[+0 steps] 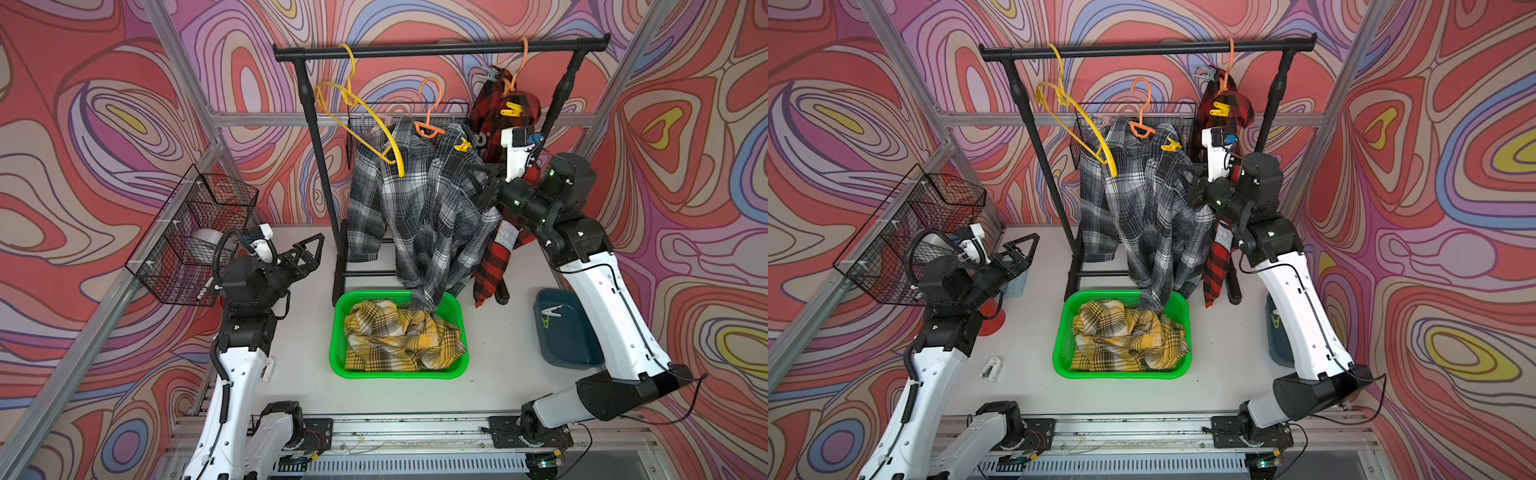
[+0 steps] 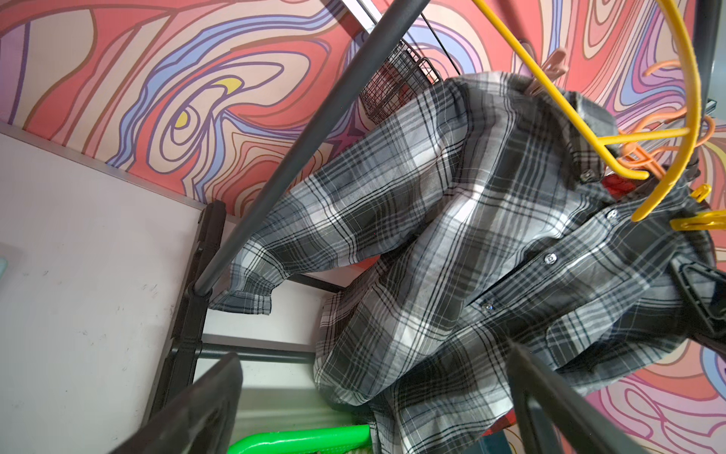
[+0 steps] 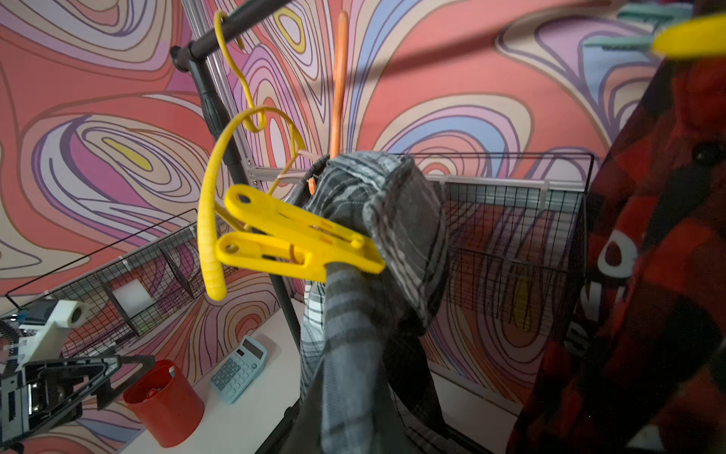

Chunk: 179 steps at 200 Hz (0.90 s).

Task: Remove the clothespins securing long-sleeve shirts to the hanger
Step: Pick up the hanger from the clothesline.

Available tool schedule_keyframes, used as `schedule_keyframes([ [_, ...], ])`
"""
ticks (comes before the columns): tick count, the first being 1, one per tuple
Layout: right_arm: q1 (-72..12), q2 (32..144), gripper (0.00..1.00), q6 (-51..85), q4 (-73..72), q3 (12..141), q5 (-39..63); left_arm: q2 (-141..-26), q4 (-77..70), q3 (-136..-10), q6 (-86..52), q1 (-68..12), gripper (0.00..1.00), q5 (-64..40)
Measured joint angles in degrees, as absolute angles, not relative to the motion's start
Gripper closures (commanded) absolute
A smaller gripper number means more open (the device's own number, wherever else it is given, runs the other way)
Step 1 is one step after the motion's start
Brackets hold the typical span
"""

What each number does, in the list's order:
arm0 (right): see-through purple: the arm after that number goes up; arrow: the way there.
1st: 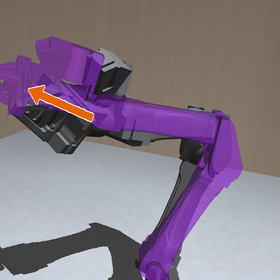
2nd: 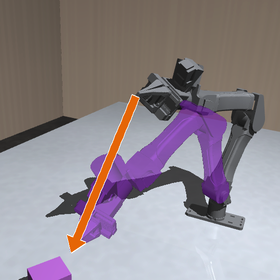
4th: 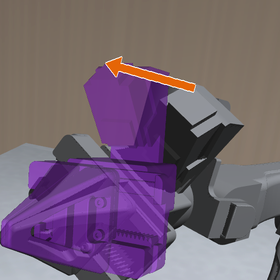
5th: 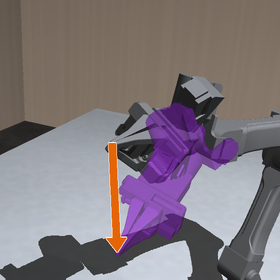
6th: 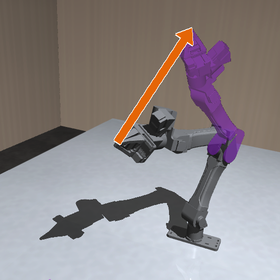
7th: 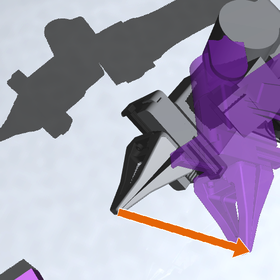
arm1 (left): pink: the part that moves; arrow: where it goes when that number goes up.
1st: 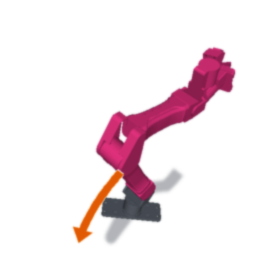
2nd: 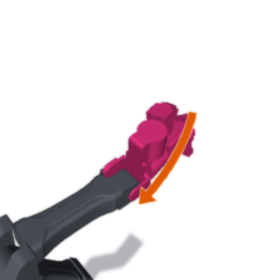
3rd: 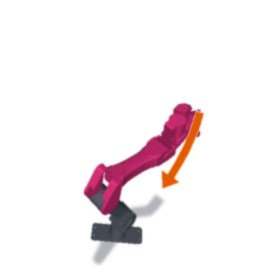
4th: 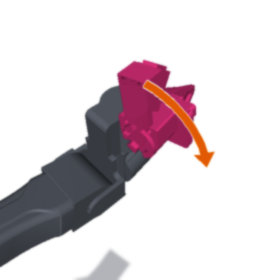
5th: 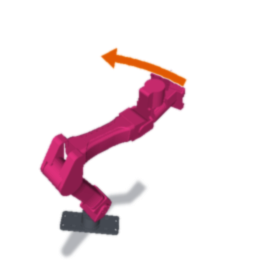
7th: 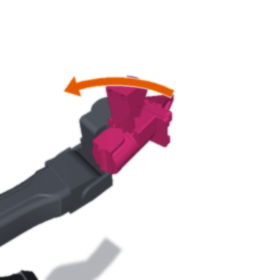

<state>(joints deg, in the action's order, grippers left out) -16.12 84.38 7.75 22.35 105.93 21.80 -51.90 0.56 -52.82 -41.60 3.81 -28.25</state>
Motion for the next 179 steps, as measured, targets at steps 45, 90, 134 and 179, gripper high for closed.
schedule_keyframes([
  [45,-20.8,78.41,1.0,6.35,21.41,94.21,18.15,-52.45,0.58,-52.01,-40.73,3.81,0.0,-27.16],
  [90,-26.06,76.58,1.0,5.26,19.68,87.44,13.15,-53.34,0.6,-50.0,-40.75,3.81,0.0,-26.79],
  [134,-25.96,75.55,1.0,5.5,19.14,86.65,12.84,-53.34,0.58,-50.0,-40.73,3.81,0.0,-26.76],
  [179,-25.93,71.07,1.0,5.65,21.78,85.34,11.25,-53.34,0.58,-49.98,-40.73,3.81,0.0,-26.76],
])
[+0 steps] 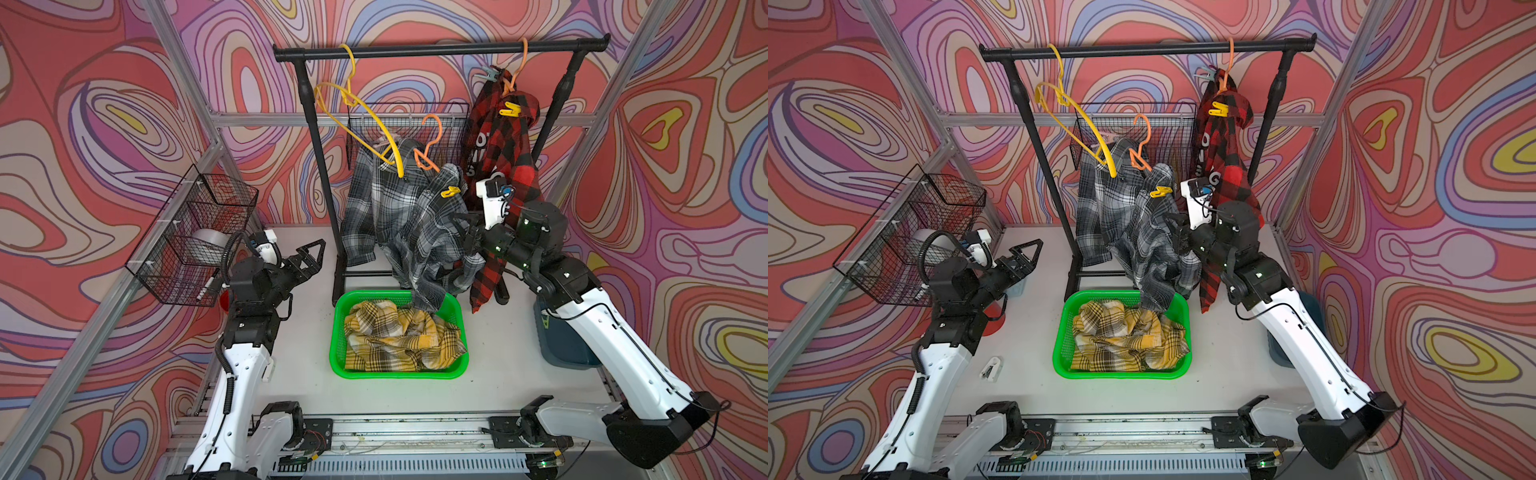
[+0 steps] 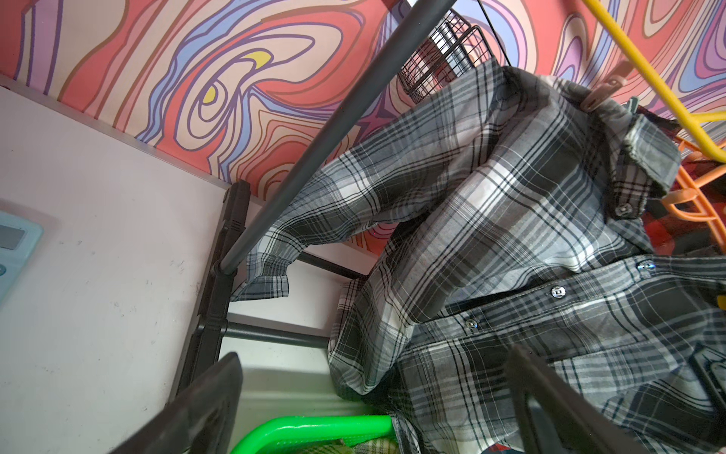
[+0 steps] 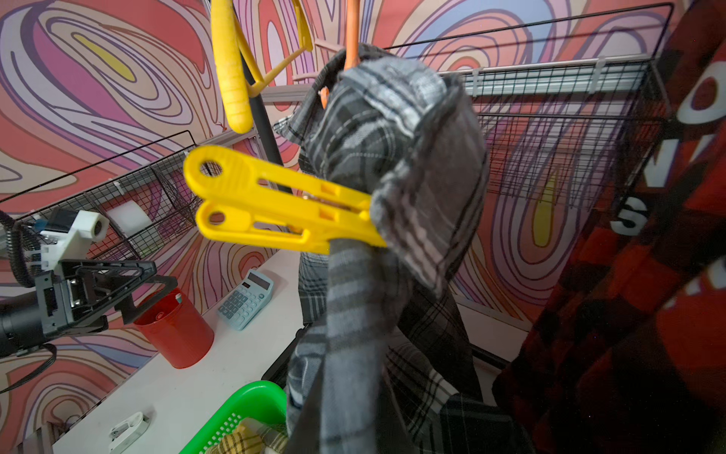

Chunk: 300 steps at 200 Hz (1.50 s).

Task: Remove the clothespins securing long-sleeve shirts to the hanger
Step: Pick up the hanger from the clothesline, then place the long-sleeve shirt at the bin.

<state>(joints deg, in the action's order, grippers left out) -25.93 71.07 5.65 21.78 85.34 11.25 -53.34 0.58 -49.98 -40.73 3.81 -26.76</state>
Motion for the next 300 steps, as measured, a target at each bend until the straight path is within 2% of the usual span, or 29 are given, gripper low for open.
schedule_keyframes([
  [76,-25.91,65.08,1.0,5.93,27.66,84.33,9.08,-53.34,0.36,-49.71,-40.82,3.81,0.0,-26.79],
  [135,-26.24,64.38,1.0,6.96,35.42,75.68,14.46,-52.97,0.27,-49.08,-41.19,3.81,0.0,-26.81],
  [202,-26.24,66.35,1.0,9.54,30.65,73.01,21.5,-53.12,0.25,-47.13,-40.73,3.92,0.0,-26.3],
  [300,-26.3,73.3,1.0,9.76,27.49,92.27,33.5,-61.65,-3.51,-41.56,-41.1,8.95,0.0,-27.0],
])
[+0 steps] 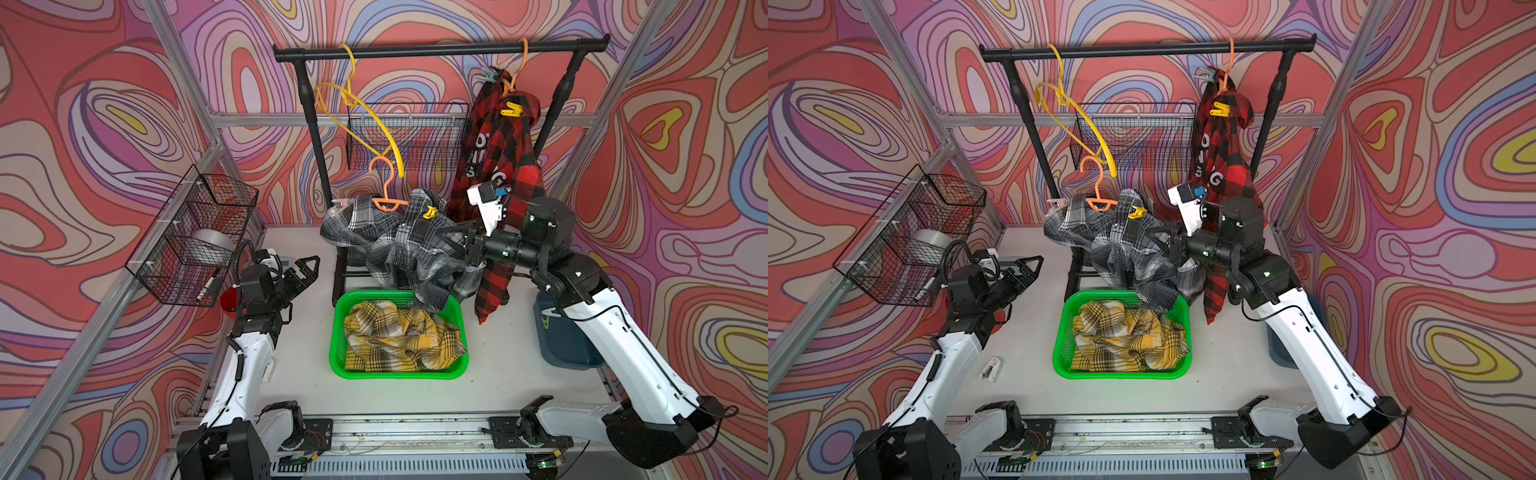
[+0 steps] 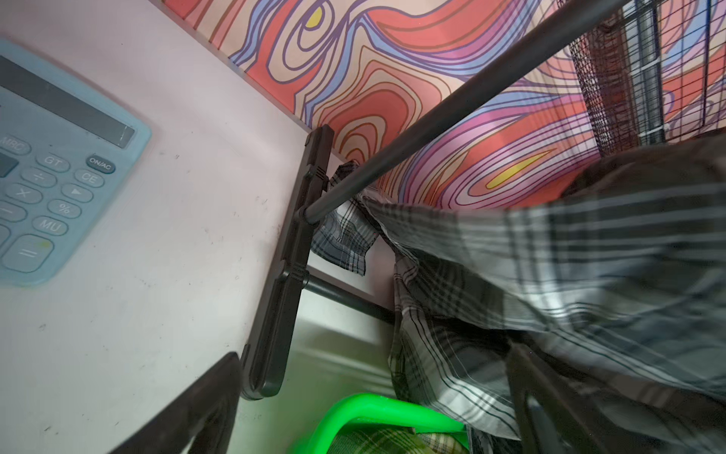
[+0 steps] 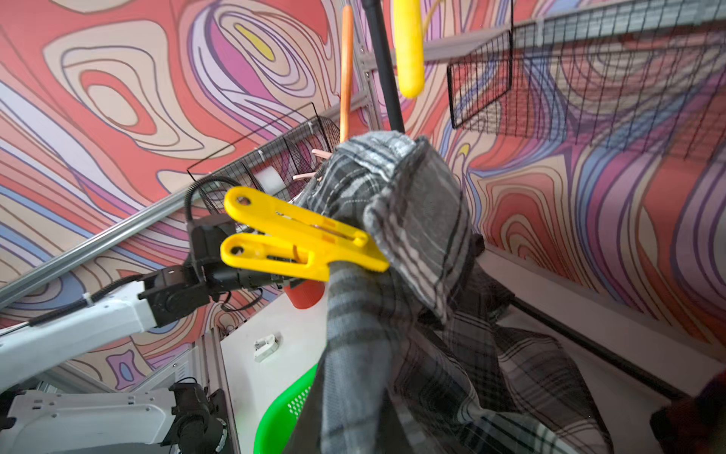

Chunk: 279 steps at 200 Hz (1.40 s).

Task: Remove the clothespins securing long-sleeve shirts to the hanger
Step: Place the long-sleeve shirt at the bin.

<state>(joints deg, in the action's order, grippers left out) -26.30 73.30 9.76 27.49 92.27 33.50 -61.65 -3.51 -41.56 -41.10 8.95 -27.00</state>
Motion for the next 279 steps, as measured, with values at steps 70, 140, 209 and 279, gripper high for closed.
schedule_keyframes([
  [70,-26.3,78.08,1.0,11.81,25.21,101.21,37.71,-66.74,-8.45,-43.13,-38.11,8.99,0.0,-31.59],
  [140,-26.28,78.15,1.0,14.74,21.61,101.69,41.56,-75.81,-15.35,-48.05,-34.5,8.99,0.02,-34.76],
  [209,-26.33,78.43,1.0,18.59,16.67,101.91,43.97,-83.5,-26.7,-50.81,-35.97,5.96,0.21,-38.89],
  [279,-30.33,83.2,1.0,21.19,11.55,104.44,44.51,-84.53,-35.57,-56.6,-39.09,2.66,0.99,-42.61],
])
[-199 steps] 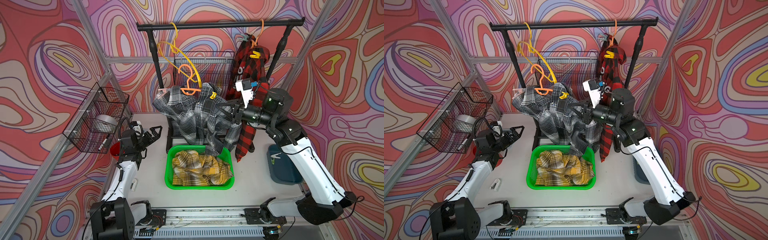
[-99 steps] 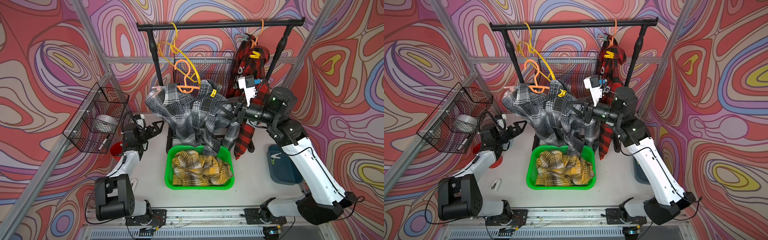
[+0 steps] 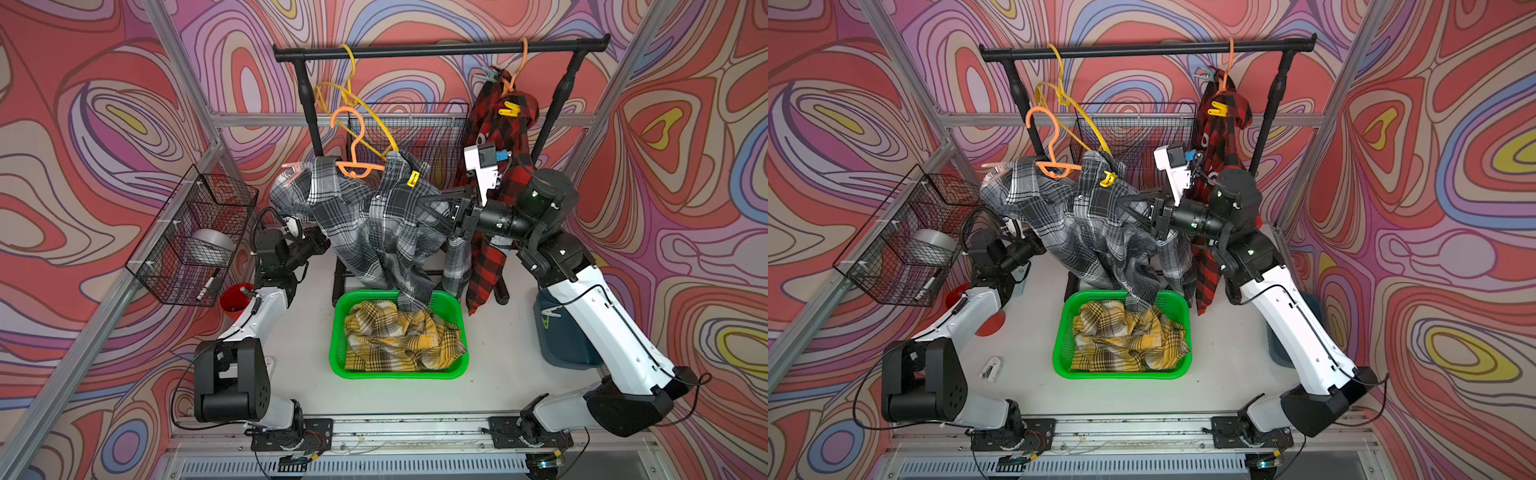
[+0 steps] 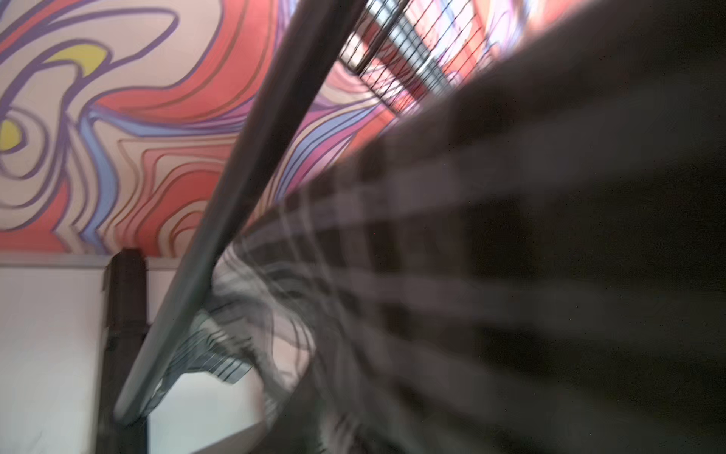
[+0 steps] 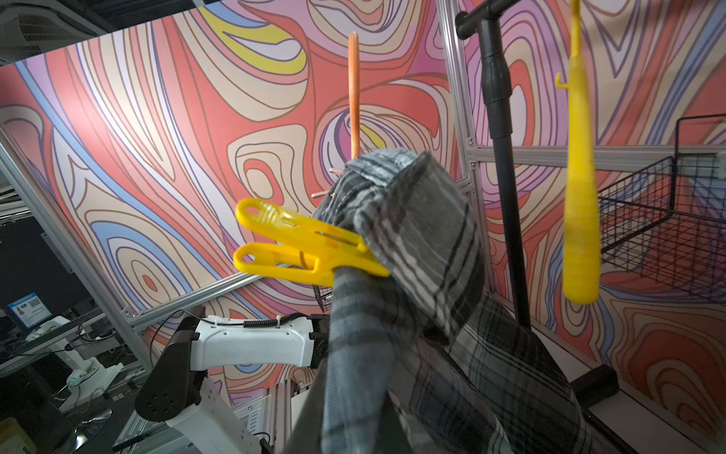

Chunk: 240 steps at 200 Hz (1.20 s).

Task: Remove the clothespins securing long-sleeve shirts to the hanger
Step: Place the long-sleeve shirt at the bin.

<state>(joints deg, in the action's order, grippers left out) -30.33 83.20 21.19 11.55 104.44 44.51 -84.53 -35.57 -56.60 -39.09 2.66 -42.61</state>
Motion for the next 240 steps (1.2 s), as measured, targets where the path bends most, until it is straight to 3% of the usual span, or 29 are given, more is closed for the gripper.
schedule_keyframes([
  [53,-33.8,88.03,1.0,20.62,11.64,111.26,42.11,-82.02,-37.65,-58.92,-43.35,1.17,1.0,-43.7],
  [145,-37.93,98.0,1.0,20.73,12.45,131.24,39.94,-67.55,-25.21,-69.25,-43.57,-2.13,1.0,-41.87],
  [240,-40.05,104.18,1.0,24.27,9.21,143.39,38.33,-67.4,-10.37,-84.68,-43.97,-9.21,1.0,-38.96],
])
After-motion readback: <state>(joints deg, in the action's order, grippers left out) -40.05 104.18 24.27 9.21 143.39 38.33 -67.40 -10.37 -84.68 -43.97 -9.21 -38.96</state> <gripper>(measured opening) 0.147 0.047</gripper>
